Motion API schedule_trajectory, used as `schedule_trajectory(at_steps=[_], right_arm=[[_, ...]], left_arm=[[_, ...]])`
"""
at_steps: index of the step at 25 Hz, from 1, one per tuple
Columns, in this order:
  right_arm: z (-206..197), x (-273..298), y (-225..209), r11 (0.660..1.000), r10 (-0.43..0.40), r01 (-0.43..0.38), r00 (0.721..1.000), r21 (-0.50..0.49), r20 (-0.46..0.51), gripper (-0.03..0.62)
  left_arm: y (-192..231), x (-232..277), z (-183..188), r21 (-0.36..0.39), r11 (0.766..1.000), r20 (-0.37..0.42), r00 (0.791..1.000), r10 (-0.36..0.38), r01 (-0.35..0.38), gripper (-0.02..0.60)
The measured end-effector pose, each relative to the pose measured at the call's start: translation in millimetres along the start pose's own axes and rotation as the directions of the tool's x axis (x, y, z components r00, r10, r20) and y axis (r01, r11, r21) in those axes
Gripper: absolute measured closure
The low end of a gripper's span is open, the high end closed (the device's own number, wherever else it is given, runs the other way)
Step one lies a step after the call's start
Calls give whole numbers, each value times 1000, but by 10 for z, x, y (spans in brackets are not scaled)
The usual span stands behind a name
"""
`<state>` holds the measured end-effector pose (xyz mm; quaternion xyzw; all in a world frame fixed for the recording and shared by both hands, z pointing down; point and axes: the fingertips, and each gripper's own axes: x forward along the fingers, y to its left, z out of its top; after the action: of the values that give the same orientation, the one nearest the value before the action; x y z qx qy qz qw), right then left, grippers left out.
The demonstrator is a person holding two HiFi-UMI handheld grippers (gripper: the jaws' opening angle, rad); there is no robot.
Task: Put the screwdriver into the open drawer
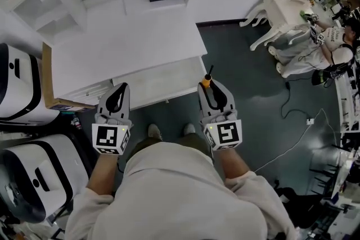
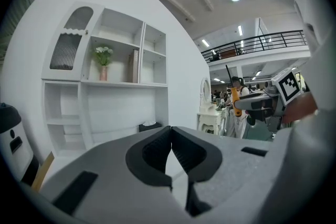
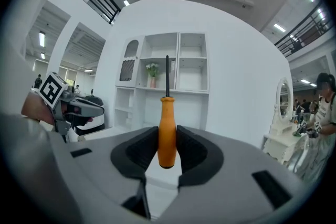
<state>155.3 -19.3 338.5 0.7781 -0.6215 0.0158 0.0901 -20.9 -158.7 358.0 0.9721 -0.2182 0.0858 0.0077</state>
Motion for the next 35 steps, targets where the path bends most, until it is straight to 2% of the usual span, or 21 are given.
schedule_trajectory(at_steps=[4, 9, 17, 24, 35], right_arm=[[-12, 209, -91, 996, 65, -65, 998, -66, -10, 479], [-67, 548, -187, 977, 163, -165, 986, -133, -24, 479], [-227, 1038, -156, 913, 303, -317, 948, -258, -95, 479], [-519, 1280, 17, 810, 373, -427, 904, -401, -208, 479], [-943, 1616, 280, 607, 413, -545, 838, -578, -356, 480]], left_arm=[[28, 59, -24, -6, 999, -14, 999, 46, -46, 577], [102, 142, -84, -18, 990, -30, 990, 139, -139, 577], [56, 256, -31, -34, 975, -42, 975, 217, -219, 577], [95, 184, -47, -47, 960, -58, 960, 274, -277, 577], [217, 28, -189, -80, 929, -90, 931, 354, -361, 577]])
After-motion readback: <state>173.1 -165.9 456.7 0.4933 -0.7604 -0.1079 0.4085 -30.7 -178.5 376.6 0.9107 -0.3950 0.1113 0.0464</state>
